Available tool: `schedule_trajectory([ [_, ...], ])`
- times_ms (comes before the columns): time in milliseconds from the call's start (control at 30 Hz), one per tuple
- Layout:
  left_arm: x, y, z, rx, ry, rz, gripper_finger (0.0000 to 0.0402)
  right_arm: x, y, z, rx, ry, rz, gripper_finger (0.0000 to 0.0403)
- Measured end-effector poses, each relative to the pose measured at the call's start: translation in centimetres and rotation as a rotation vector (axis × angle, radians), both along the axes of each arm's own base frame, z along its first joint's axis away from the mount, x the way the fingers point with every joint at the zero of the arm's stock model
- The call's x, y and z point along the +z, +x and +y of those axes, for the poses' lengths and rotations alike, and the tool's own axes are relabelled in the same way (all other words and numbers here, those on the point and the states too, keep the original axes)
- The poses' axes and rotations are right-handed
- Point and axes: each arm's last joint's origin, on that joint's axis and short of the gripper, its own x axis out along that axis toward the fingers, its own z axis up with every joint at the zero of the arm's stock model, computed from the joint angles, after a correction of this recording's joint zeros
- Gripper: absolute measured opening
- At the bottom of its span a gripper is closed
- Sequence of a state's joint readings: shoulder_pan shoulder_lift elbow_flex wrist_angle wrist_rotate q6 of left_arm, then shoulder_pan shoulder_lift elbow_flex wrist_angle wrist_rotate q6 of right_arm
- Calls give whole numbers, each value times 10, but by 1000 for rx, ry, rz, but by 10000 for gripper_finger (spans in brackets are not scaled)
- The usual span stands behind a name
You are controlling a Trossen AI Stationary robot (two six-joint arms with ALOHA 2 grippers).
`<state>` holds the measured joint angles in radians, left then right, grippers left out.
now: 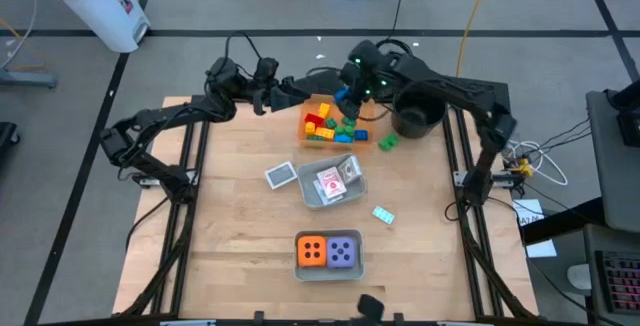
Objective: Pick & Place Toys
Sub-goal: Put the blue game piece into the orange bin
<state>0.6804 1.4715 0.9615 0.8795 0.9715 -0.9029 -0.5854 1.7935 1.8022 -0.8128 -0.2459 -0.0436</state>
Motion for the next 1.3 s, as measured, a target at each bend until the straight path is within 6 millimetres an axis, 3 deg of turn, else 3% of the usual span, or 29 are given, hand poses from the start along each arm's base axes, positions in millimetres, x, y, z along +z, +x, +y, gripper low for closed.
schedule_trajectory([
  [133, 0, 0, -1, -45, -17, 18, 214, -22, 8, -19, 56, 65, 65, 136],
  [333, 0, 2, -5, -81, -42, 33, 214, -40, 12, -43, 75, 12, 156, 136],
  [567, 1, 3, -7, -73, -44, 26, 214, -66, 13, -58, 100, 40, 221, 136],
  [933, 1, 3, -6, -71, -44, 26, 214, -85, -8, -68, 177, 25, 404, 136],
  [1300, 1, 3, -6, -70, -43, 26, 214, -120, -16, -61, 215, 80, 475, 136],
])
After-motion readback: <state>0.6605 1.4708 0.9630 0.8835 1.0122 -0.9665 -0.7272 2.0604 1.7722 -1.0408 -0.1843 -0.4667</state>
